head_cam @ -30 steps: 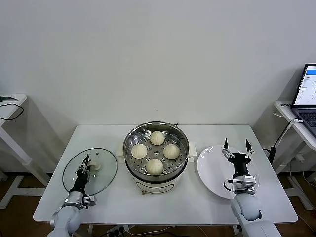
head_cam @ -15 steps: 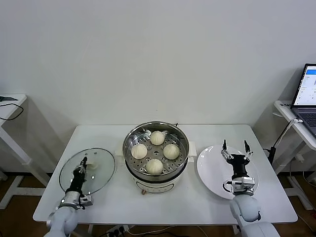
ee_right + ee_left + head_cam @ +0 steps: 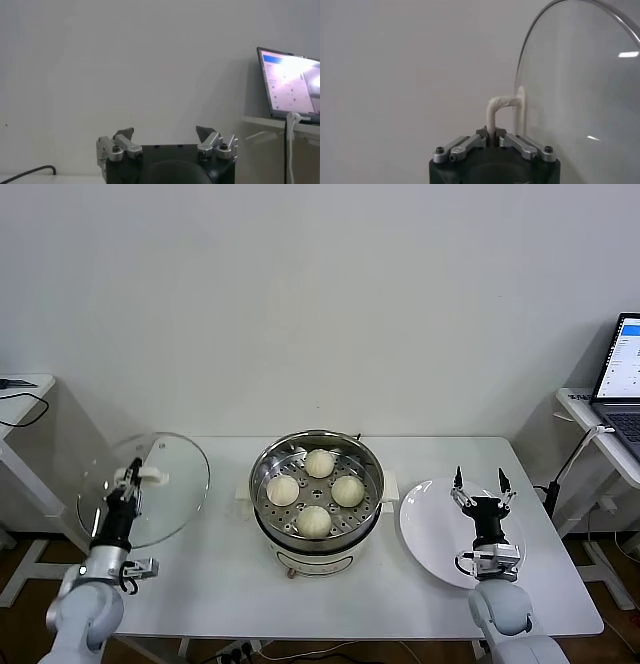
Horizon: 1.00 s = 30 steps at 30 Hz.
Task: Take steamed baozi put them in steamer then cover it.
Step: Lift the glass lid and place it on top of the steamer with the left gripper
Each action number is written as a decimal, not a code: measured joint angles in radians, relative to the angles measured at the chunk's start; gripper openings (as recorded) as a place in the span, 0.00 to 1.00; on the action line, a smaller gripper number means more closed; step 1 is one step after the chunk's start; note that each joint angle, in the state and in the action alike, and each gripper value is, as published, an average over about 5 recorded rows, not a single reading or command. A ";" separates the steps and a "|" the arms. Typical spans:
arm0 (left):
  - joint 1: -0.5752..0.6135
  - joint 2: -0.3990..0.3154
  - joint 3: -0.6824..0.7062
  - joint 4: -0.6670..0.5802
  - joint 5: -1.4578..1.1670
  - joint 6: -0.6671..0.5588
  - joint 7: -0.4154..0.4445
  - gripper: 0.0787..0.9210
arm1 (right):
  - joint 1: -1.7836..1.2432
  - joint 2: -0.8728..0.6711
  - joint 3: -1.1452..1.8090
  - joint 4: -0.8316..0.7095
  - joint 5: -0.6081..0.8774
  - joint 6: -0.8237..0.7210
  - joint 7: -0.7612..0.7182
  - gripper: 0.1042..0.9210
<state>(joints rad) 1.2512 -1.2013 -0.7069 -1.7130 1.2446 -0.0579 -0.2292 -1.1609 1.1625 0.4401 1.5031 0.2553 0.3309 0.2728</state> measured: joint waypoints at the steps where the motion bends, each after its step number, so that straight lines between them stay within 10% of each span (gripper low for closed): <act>1: 0.001 0.005 0.002 -0.032 -0.003 0.006 0.007 0.13 | -0.002 -0.001 0.000 0.000 0.001 -0.001 -0.002 0.88; 15: -0.041 -0.003 0.289 -0.368 -0.047 0.209 0.163 0.13 | -0.017 -0.005 -0.001 0.004 0.016 -0.020 -0.025 0.88; 30: -0.145 -0.146 0.637 -0.329 0.122 0.424 0.357 0.13 | -0.030 0.031 0.003 0.000 0.007 -0.015 -0.039 0.88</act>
<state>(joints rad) 1.1058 -1.3469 -0.0701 -2.0420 1.3664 0.3658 0.1278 -1.1909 1.1933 0.4433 1.5030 0.2622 0.3158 0.2337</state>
